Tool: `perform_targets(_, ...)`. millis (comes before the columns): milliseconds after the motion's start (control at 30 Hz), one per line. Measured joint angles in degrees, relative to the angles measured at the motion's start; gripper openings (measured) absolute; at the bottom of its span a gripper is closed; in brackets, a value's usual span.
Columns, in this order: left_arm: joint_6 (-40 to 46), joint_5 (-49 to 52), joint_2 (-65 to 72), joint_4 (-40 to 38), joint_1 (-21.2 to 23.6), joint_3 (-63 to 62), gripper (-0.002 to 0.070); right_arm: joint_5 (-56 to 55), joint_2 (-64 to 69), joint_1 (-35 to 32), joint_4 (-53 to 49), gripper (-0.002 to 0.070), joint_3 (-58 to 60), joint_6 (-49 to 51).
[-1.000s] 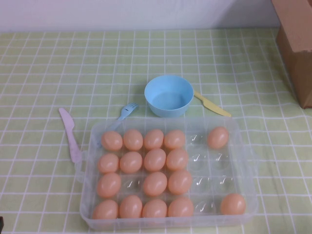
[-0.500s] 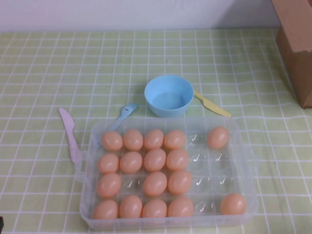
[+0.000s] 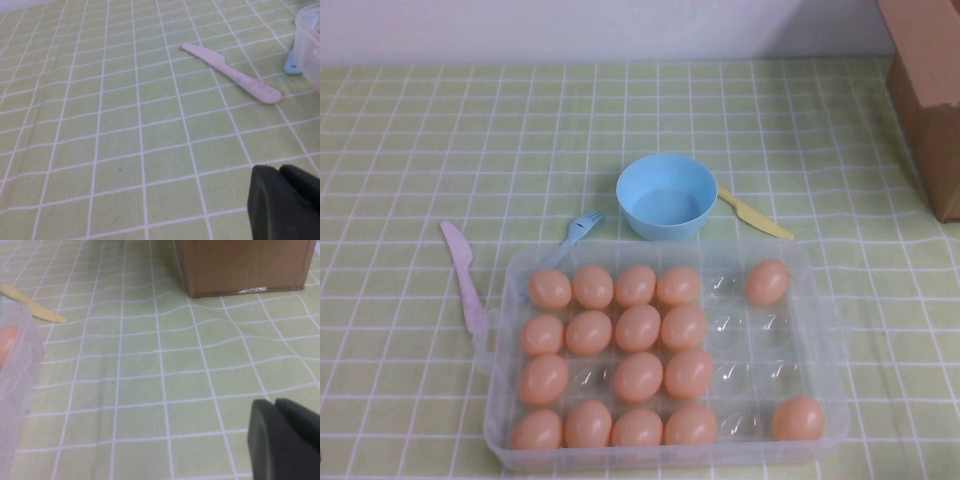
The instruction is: Take an egg out of the egg box
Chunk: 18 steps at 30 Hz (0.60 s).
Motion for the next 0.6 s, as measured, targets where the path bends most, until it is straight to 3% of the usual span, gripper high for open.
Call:
perform_targets(133, -0.41, -1.21, 0.00, -3.74, 0.00, 0.00, -0.0005, 0.00, 0.00, 0.00, 0.00, -0.0018, 0.00, 0.00)
perform_targets(367, -8.73, -12.25, 0.00, -32.28, 0.00, 0.00, -0.0005, 0.00, 0.00, 0.00, 0.00, -0.0018, 0.00, 0.00)
perform_targets(600, -8.00, -18.54, 0.00, -36.53, 0.00, 0.00, -0.0005, 0.00, 0.00, 0.00, 0.00, -0.0018, 0.00, 0.00)
